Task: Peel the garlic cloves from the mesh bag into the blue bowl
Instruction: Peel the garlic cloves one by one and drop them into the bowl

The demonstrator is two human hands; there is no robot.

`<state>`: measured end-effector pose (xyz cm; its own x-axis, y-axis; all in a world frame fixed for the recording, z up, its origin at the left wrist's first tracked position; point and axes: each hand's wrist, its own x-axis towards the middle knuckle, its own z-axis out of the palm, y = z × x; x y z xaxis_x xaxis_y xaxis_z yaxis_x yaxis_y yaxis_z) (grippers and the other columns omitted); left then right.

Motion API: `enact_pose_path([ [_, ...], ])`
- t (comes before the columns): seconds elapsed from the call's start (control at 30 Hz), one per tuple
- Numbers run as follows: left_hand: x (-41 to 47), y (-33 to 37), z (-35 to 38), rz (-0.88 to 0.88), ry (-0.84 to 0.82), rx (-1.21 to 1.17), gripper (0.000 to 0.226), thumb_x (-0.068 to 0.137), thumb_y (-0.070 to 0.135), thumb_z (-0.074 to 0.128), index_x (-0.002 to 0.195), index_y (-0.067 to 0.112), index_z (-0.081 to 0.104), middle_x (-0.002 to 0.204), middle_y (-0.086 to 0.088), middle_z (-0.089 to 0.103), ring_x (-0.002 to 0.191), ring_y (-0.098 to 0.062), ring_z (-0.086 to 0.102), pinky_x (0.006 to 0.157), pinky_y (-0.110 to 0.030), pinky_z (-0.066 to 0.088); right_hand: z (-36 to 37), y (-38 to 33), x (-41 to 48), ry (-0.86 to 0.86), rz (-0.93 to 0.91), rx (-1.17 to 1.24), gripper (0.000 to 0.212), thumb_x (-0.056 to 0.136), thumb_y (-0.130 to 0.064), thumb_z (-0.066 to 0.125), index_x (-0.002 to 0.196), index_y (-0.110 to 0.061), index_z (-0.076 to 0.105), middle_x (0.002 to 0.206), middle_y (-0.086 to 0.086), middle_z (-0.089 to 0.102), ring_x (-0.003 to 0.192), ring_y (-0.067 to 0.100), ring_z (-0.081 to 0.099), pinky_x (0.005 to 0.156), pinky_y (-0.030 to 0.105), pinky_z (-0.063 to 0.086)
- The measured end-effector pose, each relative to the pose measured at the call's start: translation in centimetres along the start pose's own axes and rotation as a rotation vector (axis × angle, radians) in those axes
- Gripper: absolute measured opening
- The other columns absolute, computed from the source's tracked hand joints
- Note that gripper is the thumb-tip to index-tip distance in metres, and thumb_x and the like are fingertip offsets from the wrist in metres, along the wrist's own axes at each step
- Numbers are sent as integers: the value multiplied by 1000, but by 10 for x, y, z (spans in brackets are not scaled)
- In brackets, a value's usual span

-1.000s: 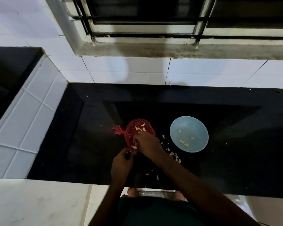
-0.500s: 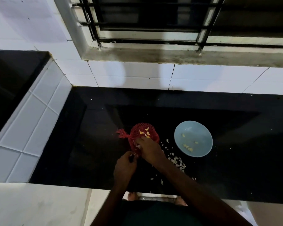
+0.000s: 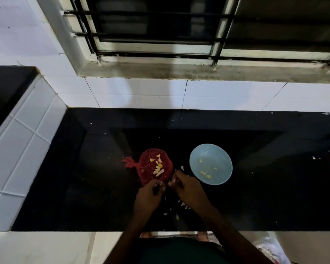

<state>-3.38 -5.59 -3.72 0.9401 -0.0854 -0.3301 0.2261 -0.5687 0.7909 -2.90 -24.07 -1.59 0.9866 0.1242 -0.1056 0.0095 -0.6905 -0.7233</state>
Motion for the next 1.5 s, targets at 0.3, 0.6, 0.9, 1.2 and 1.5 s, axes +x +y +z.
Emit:
enact_pose_path([
  [0.3, -2, 25, 34, 141, -134, -44, 18, 90, 28, 75, 93, 44, 71, 87, 22, 75, 74, 2, 70, 74, -39, 61, -6, 30, -26, 88, 186, 127, 23, 87, -26, 71, 72, -26, 53, 71, -7, 62, 69, 4, 60, 62, 20, 41],
  [0.6, -11, 34, 41, 147, -104, 236, 9, 85, 35, 71, 90, 41, 70, 83, 22, 72, 78, 5, 65, 74, -27, 54, -25, 50, -40, -136, 148, -31, 25, 85, -49, 52, 94, -27, 55, 90, -5, 69, 87, 12, 68, 77, 38, 54],
  [0.9, -16, 24, 38, 57, -17, 376, 18, 95, 37, 59, 110, 39, 69, 105, 16, 72, 99, -7, 67, 83, -27, 51, -15, 47, -44, -117, 129, -289, 20, 97, -43, 51, 112, -33, 60, 107, -1, 72, 102, 22, 67, 78, 30, 47],
  [1.2, -21, 5, 42, -20, 16, 358, 25, 98, 40, 54, 120, 30, 56, 117, 6, 66, 106, -19, 66, 89, -39, 53, 8, 21, -28, -148, -60, -617, 42, 79, -52, 38, 93, -26, 69, 83, 1, 73, 78, 25, 72, 60, 31, 52],
  [1.5, -17, 1, 46, -8, -57, 360, 29, 100, 37, 49, 128, 29, 46, 125, 1, 61, 110, -25, 65, 90, -45, 52, 21, 3, -8, -310, -56, -908, 14, 77, -29, 71, 70, -18, 73, 72, 4, 74, 66, 23, 73, 57, 27, 49],
])
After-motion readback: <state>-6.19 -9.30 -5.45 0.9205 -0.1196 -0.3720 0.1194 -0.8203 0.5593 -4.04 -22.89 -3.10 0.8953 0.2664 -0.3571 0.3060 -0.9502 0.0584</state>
